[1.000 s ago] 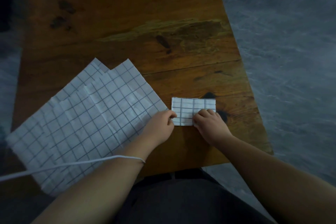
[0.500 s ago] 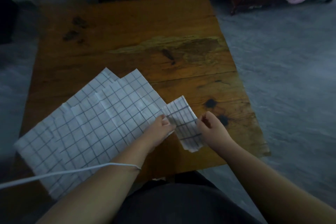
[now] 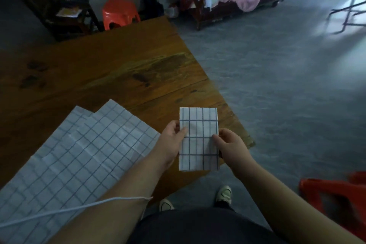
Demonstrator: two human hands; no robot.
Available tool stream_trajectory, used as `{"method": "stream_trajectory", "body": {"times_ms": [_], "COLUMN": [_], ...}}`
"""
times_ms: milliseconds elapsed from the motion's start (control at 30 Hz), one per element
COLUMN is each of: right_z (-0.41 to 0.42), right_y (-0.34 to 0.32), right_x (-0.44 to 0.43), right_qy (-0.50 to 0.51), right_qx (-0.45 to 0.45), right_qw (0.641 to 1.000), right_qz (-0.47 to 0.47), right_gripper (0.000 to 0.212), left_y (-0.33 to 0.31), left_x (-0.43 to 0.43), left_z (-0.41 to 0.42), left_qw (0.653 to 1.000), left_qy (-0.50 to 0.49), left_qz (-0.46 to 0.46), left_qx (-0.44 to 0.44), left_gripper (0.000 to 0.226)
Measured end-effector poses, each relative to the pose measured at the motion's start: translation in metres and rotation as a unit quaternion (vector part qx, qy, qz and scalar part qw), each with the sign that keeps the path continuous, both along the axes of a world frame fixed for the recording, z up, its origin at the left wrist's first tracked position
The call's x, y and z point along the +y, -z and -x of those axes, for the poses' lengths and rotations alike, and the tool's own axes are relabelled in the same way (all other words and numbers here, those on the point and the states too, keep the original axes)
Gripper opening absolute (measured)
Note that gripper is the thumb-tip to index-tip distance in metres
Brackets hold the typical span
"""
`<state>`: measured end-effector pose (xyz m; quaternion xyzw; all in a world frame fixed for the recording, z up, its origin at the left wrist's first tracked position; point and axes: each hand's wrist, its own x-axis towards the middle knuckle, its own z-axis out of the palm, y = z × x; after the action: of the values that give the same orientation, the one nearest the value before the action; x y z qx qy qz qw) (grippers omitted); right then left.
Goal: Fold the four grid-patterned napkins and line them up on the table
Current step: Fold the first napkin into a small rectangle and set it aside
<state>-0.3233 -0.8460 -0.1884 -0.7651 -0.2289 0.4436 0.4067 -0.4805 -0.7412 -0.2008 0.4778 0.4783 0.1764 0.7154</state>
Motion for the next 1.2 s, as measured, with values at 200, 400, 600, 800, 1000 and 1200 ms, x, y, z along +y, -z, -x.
{"method": "stream_trajectory", "body": {"times_ms": [200,400,600,800,1000,1200], "right_z": [-0.077,-0.204,-0.353,-0.464,-0.532,-0.596], "right_y": [-0.007,-0.009,-0.007,-0.009,-0.01,-0.022], "right_x": [-0.041,-0.109,-0.184,-0.217,-0.183,-0.101], "right_qy": [0.078,0.145,0.171,0.212,0.206,0.163], "right_qx": [0.007,-0.001,-0.046,-0.069,-0.061,-0.076], "right_qw": [0.996,0.986,0.982,0.974,0.974,0.982], "right_qz": [-0.041,-0.079,-0.057,-0.05,-0.07,-0.063], "right_gripper": [0.013,0.013,0.01,0.01,0.01,0.008], "left_y": [-0.02,-0.03,-0.025,-0.03,-0.029,-0.028], "left_x": [-0.02,-0.07,-0.132,-0.163,-0.132,-0.061], "left_z": [-0.085,-0.225,-0.394,-0.513,-0.578,-0.625], "left_qw": [0.992,0.98,0.971,0.969,0.976,0.984], "left_qy": [0.121,0.178,0.21,0.229,0.197,0.152], "left_qz": [-0.044,-0.086,-0.115,-0.088,-0.088,-0.091], "left_qx": [0.014,0.017,0.02,0.01,0.01,-0.023], "left_gripper": [0.024,0.017,0.012,0.015,0.018,0.018]}}
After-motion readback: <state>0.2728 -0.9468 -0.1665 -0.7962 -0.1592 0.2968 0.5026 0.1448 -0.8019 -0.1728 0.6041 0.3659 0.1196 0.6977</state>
